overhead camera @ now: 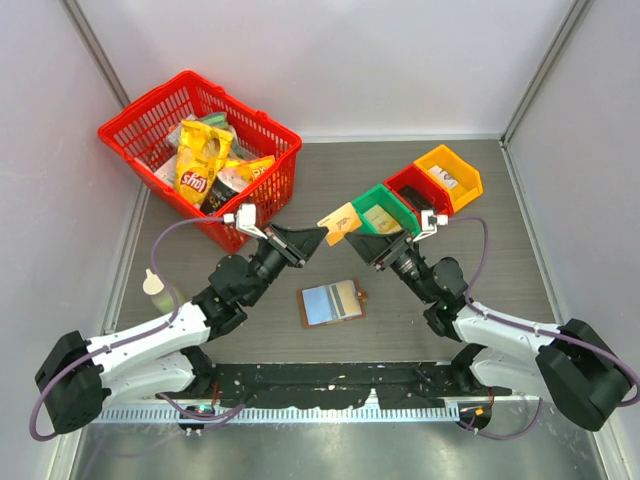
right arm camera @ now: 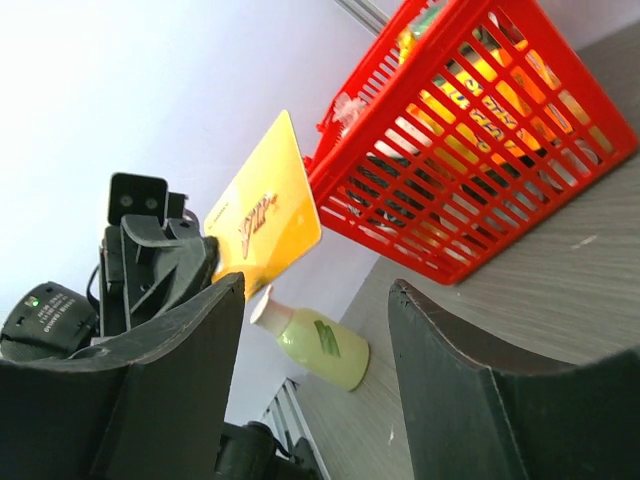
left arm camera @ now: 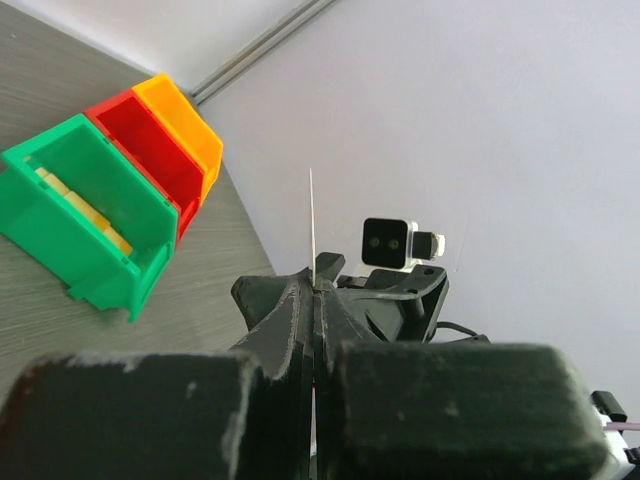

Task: Take the credit cards out of the card holder
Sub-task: Place the credit card in the storage box.

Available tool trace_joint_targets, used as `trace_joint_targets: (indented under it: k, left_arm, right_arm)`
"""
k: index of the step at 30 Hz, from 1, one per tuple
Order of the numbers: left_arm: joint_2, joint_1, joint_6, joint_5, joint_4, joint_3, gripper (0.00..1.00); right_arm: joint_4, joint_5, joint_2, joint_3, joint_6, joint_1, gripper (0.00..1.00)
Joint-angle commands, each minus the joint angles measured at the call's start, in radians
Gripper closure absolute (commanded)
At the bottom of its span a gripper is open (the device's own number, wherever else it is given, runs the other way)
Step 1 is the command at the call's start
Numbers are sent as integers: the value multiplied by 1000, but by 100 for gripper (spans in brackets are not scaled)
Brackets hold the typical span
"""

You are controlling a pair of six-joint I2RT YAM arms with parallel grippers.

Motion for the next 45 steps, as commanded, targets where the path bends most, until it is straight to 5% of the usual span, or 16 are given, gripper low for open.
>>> trace_joint_targets:
  k: [1, 7, 11, 14, 15, 22, 27, 34, 45]
  left_arm:
    - [-5, -6, -30, -34, 100, -7, 100]
    - [-9, -5, -64, -18, 98, -19, 100]
    - [-14, -6, -81, -28, 109, -36, 100]
    - [-14, -5, -67, -29, 92, -33, 96]
    - [-18, -5, -61, -31, 74, -30, 91]
    - [-107, 53, 43, -22, -199, 1, 34]
    - [-169, 208, 207, 92, -565, 120, 12]
    - [-46, 475, 425, 454, -1021, 311, 0]
    - [-64, 471, 614, 377, -1132, 317, 0]
  right_arm:
    - [122, -3, 25, 74, -8, 6, 37]
    - [162, -28, 62, 91, -11, 6, 40]
    - [168, -46, 76, 102, -12, 6, 63]
    - [156, -42, 65, 96, -12, 3, 97]
    - [136, -40, 58, 91, -12, -3, 99]
    - [-135, -95, -79, 76, -15, -133, 99]
    - [-518, -140, -165, 149, -146, -303, 99]
    - [-744, -195, -93, 264, -277, -546, 99]
    - [-855, -389, 318, 507, -479, -603, 99]
